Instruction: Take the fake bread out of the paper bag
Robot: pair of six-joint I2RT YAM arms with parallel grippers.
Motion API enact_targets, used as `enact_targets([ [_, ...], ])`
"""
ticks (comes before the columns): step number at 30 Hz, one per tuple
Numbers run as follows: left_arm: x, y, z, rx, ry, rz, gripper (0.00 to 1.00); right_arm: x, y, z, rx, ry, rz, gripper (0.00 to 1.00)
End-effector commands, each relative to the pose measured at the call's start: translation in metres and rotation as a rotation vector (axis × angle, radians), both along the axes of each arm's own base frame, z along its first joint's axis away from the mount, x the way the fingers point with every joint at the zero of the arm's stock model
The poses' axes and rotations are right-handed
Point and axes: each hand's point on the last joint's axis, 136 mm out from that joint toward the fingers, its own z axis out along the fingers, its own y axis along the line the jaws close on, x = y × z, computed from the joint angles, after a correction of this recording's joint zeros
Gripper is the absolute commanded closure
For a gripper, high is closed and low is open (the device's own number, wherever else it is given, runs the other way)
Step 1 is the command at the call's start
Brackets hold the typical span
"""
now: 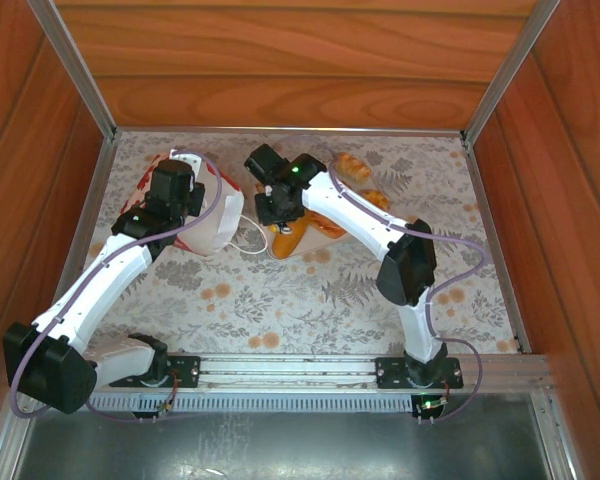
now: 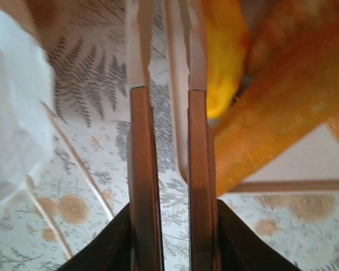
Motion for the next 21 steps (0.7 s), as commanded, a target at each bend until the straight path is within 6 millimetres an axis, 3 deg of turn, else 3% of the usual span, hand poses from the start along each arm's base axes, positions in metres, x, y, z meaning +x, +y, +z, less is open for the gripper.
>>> enact_targets([
  [1, -0.001, 0.002, 0.01, -0.022, -0.015, 0.01, 1.0, 0.012, 0.012, -0.012, 0.006, 0.011, 0.033, 0.68],
  [5, -0.002, 0.002, 0.011, -0.028, -0.019, 0.013, 1.0, 0.017, 0.009, -0.026, -0.024, 0.041, 0.016, 0.7],
  [13, -0.01, 0.007, 0.031, -0.088, -0.062, 0.043, 1.0, 0.022, -0.019, -0.039, -0.032, 0.074, -0.063, 0.71],
  [21, -0.016, 0.018, 0.053, -0.279, -0.084, 0.126, 1.0, 0.021, -0.018, -0.024, 0.053, 0.066, -0.055, 0.71],
])
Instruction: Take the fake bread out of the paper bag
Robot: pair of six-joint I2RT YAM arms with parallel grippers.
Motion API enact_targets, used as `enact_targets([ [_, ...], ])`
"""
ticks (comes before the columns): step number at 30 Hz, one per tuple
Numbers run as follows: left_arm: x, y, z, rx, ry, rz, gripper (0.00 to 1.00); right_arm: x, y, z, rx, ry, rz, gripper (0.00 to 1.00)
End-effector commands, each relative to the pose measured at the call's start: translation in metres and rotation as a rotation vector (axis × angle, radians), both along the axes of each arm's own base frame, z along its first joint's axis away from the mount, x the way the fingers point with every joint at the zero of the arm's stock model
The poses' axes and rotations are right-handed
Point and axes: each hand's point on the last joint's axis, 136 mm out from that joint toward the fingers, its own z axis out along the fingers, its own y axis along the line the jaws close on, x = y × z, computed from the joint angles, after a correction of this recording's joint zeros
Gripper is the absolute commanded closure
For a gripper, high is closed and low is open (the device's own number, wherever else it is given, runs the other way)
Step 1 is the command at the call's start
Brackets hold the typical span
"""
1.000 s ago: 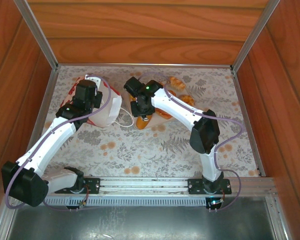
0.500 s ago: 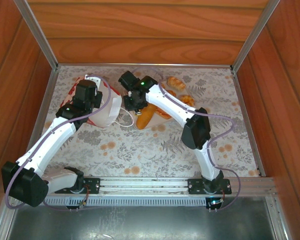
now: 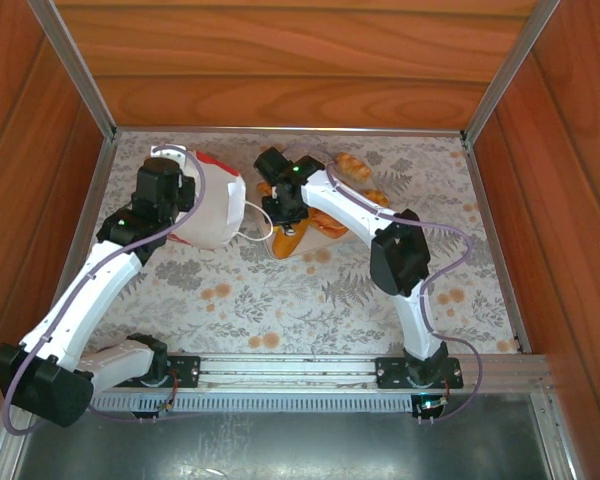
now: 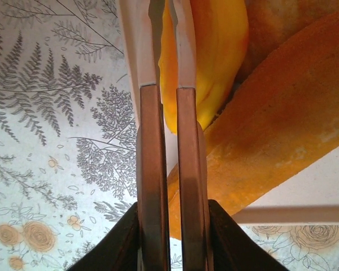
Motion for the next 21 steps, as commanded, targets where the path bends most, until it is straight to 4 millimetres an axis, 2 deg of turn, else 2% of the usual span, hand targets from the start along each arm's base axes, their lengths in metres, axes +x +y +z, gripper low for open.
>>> enact_targets([
  [1, -0.005, 0.007, 0.02, -0.167, -0.025, 0.052, 1.0, 0.001, 0.002, 0.032, 0.096, -0.031, -0.005, 0.71],
  [5, -0.006, 0.014, 0.023, -0.335, -0.01, 0.077, 1.0, 0.001, -0.001, 0.057, 0.168, -0.069, -0.008, 0.71],
  [9, -0.005, 0.018, 0.024, -0.491, 0.005, 0.088, 1.0, 0.002, -0.019, 0.084, 0.211, -0.131, -0.043, 0.71],
  [14, 0.001, 0.022, 0.02, -0.623, 0.024, 0.098, 1.0, 0.002, -0.064, 0.105, 0.217, -0.204, -0.138, 0.7],
  [17, 0.009, 0.023, 0.019, -0.715, 0.038, 0.099, 1.0, -0.002, -0.095, 0.121, 0.211, -0.26, -0.193, 0.7],
  [21, 0.022, 0.025, 0.015, -0.839, 0.078, 0.104, 1.0, -0.01, -0.135, 0.132, 0.177, -0.316, -0.265, 0.69],
])
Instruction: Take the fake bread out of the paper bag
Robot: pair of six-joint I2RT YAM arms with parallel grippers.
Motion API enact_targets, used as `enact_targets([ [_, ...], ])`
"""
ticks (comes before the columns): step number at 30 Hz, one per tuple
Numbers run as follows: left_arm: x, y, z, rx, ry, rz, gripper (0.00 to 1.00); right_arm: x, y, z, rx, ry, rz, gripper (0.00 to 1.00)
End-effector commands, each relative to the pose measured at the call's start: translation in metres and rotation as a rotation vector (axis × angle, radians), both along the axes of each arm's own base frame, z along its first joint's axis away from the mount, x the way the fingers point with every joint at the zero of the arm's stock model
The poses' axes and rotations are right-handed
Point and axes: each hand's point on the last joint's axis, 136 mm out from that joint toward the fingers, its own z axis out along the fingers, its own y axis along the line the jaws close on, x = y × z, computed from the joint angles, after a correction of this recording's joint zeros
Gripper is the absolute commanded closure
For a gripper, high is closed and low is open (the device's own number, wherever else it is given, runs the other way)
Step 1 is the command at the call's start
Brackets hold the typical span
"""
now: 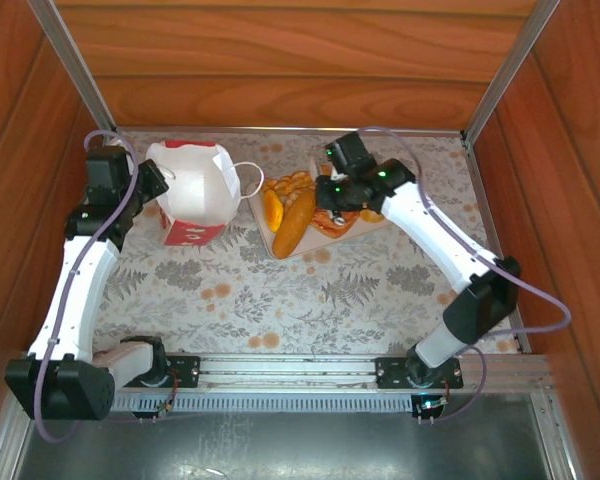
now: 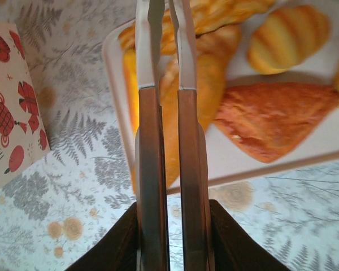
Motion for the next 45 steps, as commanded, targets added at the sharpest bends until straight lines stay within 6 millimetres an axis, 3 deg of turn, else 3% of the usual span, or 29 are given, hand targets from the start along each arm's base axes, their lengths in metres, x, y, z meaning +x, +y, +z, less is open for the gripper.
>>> enact_targets([
  [1, 0.013, -0.011, 0.015, -0.173, -0.019, -0.043, 1.0, -0.001, -0.032, 0.016, -0.022, -0.076, -0.092, 0.7],
  [9, 0.031, -0.007, 0.001, -0.356, 0.014, -0.023, 1.0, -0.015, -0.088, 0.033, -0.049, -0.162, -0.217, 0.67],
  [13, 0.045, -0.006, 0.008, -0.494, -0.026, -0.053, 1.0, -0.018, -0.1, 0.029, -0.066, -0.168, -0.246, 0.67],
  [20, 0.053, -0.004, 0.011, -0.509, -0.038, -0.059, 1.0, -0.015, -0.116, 0.018, -0.097, -0.15, -0.288, 0.67],
  [25, 0.051, -0.009, 0.036, -0.455, -0.158, -0.137, 1.0, -0.012, -0.13, 0.017, -0.118, -0.18, -0.333, 0.67],
  [29, 0.038, -0.011, 0.063, -0.307, -0.272, -0.215, 1.0, -0.013, -0.149, 0.022, -0.142, -0.244, -0.391, 0.68],
  [34, 0.014, -0.021, 0.084, -0.095, -0.416, -0.338, 1.0, -0.02, -0.167, 0.027, -0.149, -0.367, -0.433, 0.68],
  [39, -0.018, -0.034, 0.092, 0.094, -0.598, -0.449, 1.0, -0.029, -0.189, 0.034, -0.18, -0.473, -0.492, 0.65],
  [45, -0.067, -0.062, 0.104, 0.248, -0.808, -0.602, 1.0, -0.031, -0.198, 0.047, -0.201, -0.556, -0.5, 0.65],
])
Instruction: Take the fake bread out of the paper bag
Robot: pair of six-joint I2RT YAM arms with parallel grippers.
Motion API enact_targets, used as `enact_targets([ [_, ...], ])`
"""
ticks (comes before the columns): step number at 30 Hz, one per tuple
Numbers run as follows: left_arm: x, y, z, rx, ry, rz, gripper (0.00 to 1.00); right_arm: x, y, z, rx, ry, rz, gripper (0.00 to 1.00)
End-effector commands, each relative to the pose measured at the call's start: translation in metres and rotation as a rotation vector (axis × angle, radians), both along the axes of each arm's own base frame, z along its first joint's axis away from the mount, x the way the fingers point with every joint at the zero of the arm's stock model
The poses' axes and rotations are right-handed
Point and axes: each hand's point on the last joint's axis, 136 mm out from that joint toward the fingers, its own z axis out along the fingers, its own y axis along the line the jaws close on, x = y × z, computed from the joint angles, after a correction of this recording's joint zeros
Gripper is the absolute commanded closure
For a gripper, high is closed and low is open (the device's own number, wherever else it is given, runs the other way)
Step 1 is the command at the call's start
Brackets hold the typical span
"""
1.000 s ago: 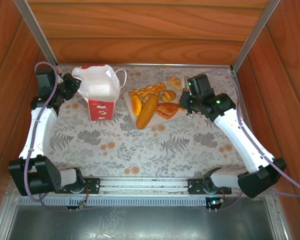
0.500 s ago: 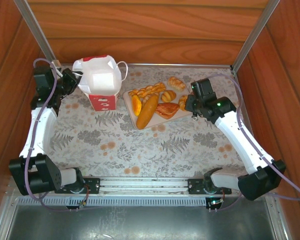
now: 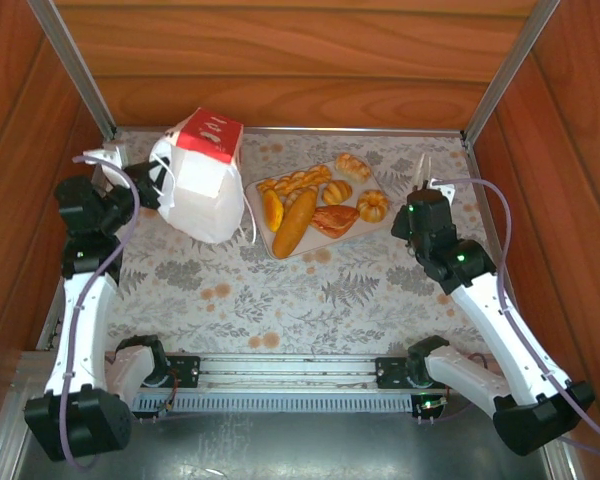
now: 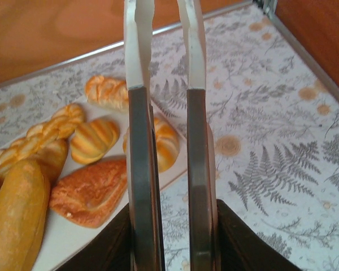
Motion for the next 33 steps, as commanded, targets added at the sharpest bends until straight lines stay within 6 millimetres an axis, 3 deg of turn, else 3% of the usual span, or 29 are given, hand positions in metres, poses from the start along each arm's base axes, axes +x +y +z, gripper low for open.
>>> enact_targets([
  [1, -0.033, -0.021, 0.035, 0.146, -0.268, -0.089, 1.0, 0.008, -0.012, 0.024, -0.035, -0.123, -0.048, 0.65],
  [4, -0.049, -0.032, 0.042, 0.175, -0.326, -0.132, 1.0, 0.008, -0.014, 0.024, -0.043, -0.148, -0.049, 0.64],
  [6, -0.047, -0.029, 0.044, 0.166, -0.324, -0.101, 1.0, 0.009, -0.014, 0.022, -0.045, -0.149, -0.051, 0.63],
  [12, 0.0, 0.014, 0.049, -0.003, -0.174, 0.162, 1.0, 0.011, -0.013, 0.008, -0.061, -0.065, -0.056, 0.63],
  [16, 0.034, 0.032, 0.046, -0.158, -0.003, 0.224, 1.0, 0.011, -0.013, -0.003, -0.08, -0.005, -0.055, 0.63],
  [20, 0.071, 0.049, 0.02, -0.329, 0.233, 0.296, 1.0, 0.014, -0.011, -0.019, -0.078, 0.054, -0.03, 0.62],
  [23, 0.087, 0.052, -0.001, -0.41, 0.371, 0.317, 1.0, 0.018, -0.009, -0.037, -0.062, 0.133, -0.003, 0.62],
  [33, 0.105, 0.053, -0.046, -0.423, 0.604, 0.359, 1.0, 0.031, -0.019, -0.106, 0.07, 0.358, 0.027, 0.66],
])
